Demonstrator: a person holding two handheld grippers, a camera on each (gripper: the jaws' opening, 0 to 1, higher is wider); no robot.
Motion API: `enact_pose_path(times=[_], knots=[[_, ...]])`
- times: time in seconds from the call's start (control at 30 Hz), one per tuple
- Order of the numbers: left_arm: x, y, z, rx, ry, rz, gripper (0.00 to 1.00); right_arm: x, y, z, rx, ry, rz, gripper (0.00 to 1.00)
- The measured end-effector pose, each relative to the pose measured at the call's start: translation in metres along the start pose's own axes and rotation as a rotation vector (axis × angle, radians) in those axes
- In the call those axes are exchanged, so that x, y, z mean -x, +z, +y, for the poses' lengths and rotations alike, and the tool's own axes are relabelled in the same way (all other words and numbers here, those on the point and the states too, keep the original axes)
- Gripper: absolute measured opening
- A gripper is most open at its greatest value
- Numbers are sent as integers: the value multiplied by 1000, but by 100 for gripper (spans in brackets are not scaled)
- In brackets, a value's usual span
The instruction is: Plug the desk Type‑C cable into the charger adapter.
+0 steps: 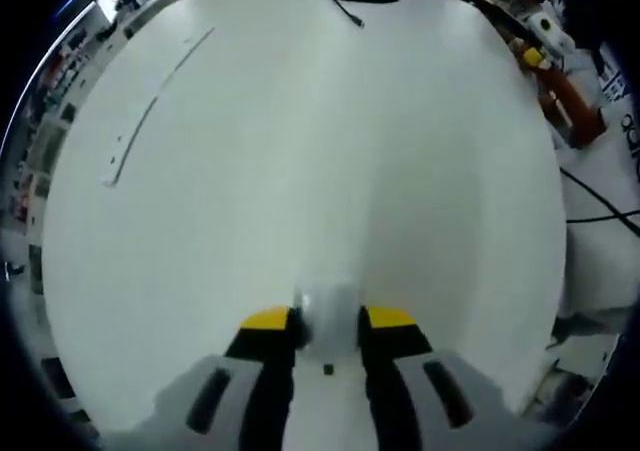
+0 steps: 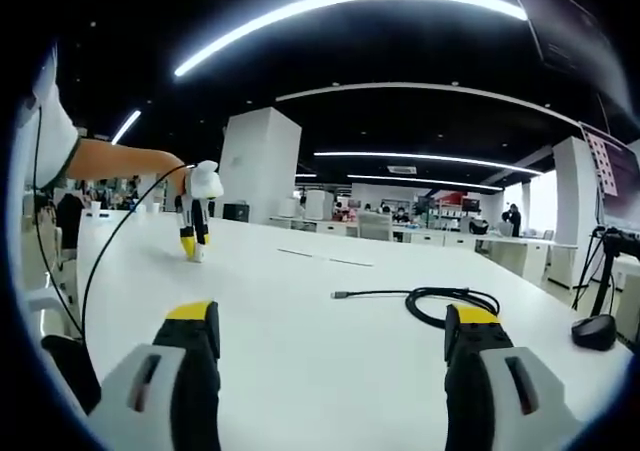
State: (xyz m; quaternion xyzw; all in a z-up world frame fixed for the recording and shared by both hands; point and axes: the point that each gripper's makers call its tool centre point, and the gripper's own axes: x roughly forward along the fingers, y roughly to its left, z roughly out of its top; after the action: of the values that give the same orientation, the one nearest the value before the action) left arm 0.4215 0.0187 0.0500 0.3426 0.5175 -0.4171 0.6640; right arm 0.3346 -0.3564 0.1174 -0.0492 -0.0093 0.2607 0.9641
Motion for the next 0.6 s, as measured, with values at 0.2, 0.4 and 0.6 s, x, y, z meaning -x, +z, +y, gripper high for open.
enact_pose_path(times=[0.2,0.4,0.6], knots=[[0,0,-4,-22,-6,6,24,-1,2,0,-9,4,-7,94],[0,-1,-6,-34,-16,9,24,-2,7,0,-29,5,-22,94],[0,-2,-7,-44,-25,12,24,-2,6,-1,-41,8,-24,94]])
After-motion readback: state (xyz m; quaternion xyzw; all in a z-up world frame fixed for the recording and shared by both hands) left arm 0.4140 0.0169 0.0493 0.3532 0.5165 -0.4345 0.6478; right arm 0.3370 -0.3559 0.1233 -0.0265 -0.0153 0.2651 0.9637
